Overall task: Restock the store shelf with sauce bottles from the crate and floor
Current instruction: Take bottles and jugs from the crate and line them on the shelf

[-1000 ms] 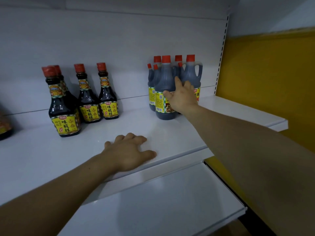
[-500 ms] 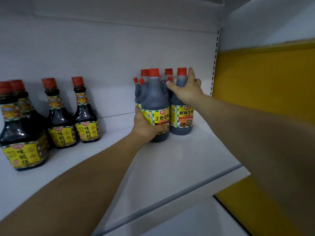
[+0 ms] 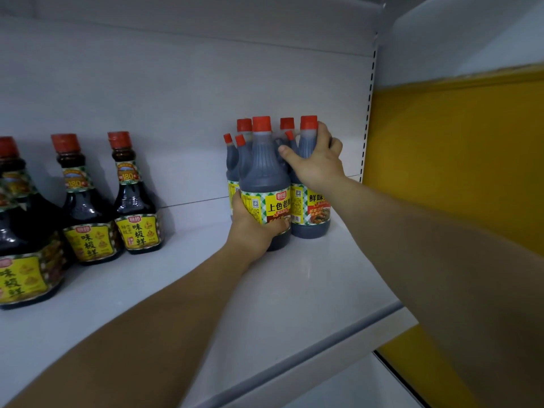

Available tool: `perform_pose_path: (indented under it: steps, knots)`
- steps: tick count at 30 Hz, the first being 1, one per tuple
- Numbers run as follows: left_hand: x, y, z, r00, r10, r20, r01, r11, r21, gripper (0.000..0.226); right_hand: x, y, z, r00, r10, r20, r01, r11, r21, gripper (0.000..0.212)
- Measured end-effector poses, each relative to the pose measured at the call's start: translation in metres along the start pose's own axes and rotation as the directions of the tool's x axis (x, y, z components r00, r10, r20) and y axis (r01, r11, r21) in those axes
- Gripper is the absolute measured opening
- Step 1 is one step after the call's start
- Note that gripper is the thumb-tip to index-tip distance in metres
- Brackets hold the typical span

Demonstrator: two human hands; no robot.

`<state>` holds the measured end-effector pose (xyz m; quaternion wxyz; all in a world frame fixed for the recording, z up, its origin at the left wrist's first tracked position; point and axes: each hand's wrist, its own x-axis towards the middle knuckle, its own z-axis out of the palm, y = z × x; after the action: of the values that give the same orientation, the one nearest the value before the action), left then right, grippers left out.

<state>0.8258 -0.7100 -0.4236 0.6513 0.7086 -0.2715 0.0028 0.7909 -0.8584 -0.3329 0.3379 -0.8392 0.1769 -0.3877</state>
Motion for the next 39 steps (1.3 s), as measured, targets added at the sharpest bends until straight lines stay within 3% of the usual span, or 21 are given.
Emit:
perform_pose_path:
  steps: [3, 6, 8, 10, 17, 23, 29, 34, 39]
  knots:
    - [0.003, -0.002, -0.003, 0.999, 0.019, 0.047, -0.02, 0.999, 0.024, 0.093, -0.002, 0.0, -0.001, 0.999, 0.007, 0.034, -0.006, 0.999, -0.034, 0.1]
    - [-0.001, 0.003, -0.019, 0.993, 0.039, 0.114, -0.062, 0.977, 0.206, 0.1, -0.008, -0.005, -0.011, 0.993, 0.059, 0.104, -0.043, 0.987, -0.152, 0.109]
    - [-0.007, 0.01, -0.032, 0.988, 0.013, 0.152, -0.079, 0.894, 0.441, 0.121, -0.02, -0.009, -0.021, 0.989, 0.08, 0.124, -0.05, 0.972, -0.231, 0.11]
    - [-0.025, 0.028, -0.045, 0.974, -0.072, 0.215, -0.077, 0.785, 0.614, 0.123, -0.037, -0.014, -0.032, 0.985, 0.097, 0.144, -0.056, 0.963, -0.265, 0.106]
    - [-0.108, 0.1, -0.085, 0.904, -0.247, 0.348, -0.167, 0.546, 0.821, 0.101, -0.128, -0.057, -0.106, 0.971, 0.121, 0.207, -0.013, 0.889, -0.458, 0.101]
    - [-0.195, 0.162, -0.082, 0.885, -0.147, 0.443, -0.302, 0.545, 0.782, 0.096, -0.221, -0.093, -0.178, 0.959, 0.173, 0.224, -0.013, 0.816, -0.577, 0.094]
    - [-0.269, 0.194, -0.054, 0.811, -0.138, 0.569, -0.431, 0.516, 0.74, 0.094, -0.297, -0.113, -0.248, 0.943, 0.26, 0.208, -0.061, 0.75, -0.659, 0.09]
    - [-0.314, 0.204, -0.01, 0.71, -0.137, 0.69, -0.523, 0.553, 0.648, 0.094, -0.352, -0.105, -0.296, 0.924, 0.361, 0.129, -0.152, 0.653, -0.742, 0.09]
    - [-0.35, 0.193, 0.044, 0.553, -0.158, 0.818, -0.624, 0.572, 0.533, 0.097, -0.404, -0.071, -0.335, 0.86, 0.51, 0.001, -0.311, 0.525, -0.792, 0.09]
